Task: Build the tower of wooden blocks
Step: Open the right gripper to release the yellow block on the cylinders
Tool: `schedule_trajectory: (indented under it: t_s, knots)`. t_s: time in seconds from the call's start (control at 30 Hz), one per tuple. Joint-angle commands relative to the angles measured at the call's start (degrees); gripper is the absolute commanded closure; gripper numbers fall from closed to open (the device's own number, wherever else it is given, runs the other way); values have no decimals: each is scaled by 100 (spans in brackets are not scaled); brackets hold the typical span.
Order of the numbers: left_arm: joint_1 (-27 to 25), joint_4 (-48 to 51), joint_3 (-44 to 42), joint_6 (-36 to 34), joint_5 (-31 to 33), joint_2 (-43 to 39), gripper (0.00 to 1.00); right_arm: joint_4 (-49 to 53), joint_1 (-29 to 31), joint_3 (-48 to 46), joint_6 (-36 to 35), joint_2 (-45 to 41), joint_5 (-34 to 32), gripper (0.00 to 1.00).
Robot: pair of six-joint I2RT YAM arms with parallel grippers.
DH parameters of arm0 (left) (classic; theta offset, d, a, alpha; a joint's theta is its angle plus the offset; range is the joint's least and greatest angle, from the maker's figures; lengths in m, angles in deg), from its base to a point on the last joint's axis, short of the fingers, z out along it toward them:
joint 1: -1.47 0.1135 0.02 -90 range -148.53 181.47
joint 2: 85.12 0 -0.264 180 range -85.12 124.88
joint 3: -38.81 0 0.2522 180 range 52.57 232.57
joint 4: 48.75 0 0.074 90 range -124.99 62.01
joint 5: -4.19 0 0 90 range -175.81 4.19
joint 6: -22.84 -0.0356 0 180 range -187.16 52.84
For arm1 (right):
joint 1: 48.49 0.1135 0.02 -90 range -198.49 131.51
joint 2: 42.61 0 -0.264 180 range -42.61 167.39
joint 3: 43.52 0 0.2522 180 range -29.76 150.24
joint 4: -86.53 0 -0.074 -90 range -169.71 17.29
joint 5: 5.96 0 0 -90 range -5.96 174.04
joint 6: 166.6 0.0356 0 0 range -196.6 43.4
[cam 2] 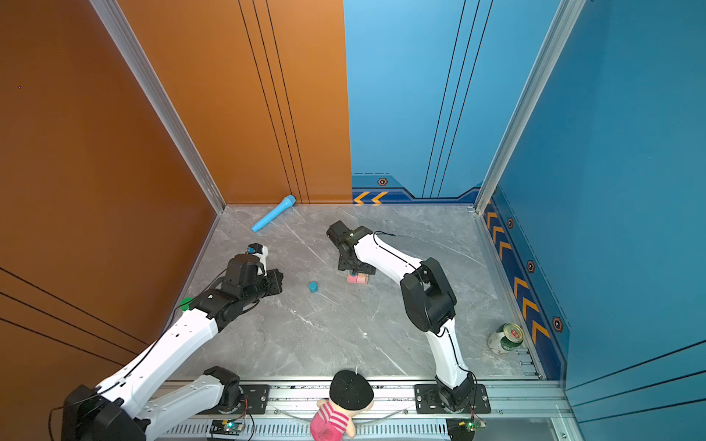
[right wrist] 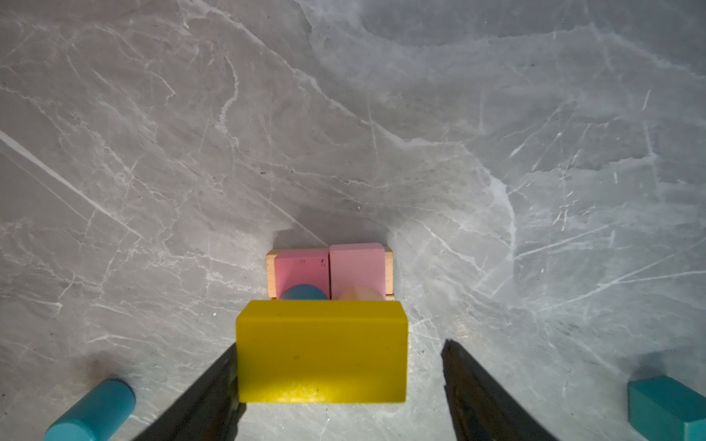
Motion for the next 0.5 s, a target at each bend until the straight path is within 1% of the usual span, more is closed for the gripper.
schedule_trajectory:
  t_s: [0.0,0.47]
  knots:
    - [50,132,-122,-57,-80,-70,90,100,33,-31,18,-90,-57,18]
    - [67,130,-129,-63,-78,-69,90,91,33,-39,4,-92,-20,18]
